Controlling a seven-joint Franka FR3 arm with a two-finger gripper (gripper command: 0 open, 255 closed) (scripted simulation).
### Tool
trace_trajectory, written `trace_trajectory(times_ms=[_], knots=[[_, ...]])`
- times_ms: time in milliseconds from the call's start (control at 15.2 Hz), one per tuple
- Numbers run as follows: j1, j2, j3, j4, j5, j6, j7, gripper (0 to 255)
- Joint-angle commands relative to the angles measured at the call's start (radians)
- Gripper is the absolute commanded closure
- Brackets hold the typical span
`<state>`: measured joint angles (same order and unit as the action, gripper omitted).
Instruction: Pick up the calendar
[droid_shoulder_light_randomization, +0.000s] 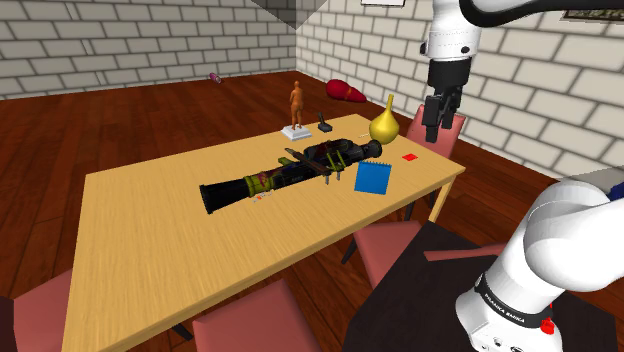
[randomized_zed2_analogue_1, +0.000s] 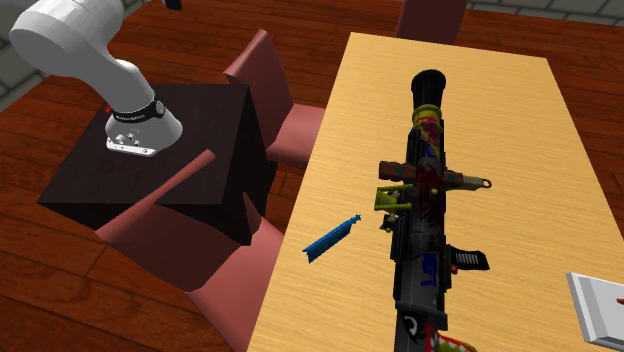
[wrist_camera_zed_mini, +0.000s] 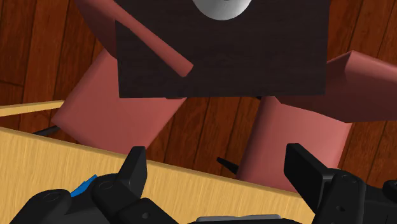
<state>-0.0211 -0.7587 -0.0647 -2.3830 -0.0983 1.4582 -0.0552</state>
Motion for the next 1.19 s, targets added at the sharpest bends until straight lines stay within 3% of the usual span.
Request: trace_trajectory(times_ms=[0, 660, 1122], knots=[[0.0, 0.0, 0.0, 0.0, 0.0, 0.0, 0.0, 0], [-0.009, 0.194, -0.226, -0.045, -0.11, 0.279, -0.308, 0], [0.011, 0.429, -0.374, 0.018, -0.097, 0.472, -0.538, 0]])
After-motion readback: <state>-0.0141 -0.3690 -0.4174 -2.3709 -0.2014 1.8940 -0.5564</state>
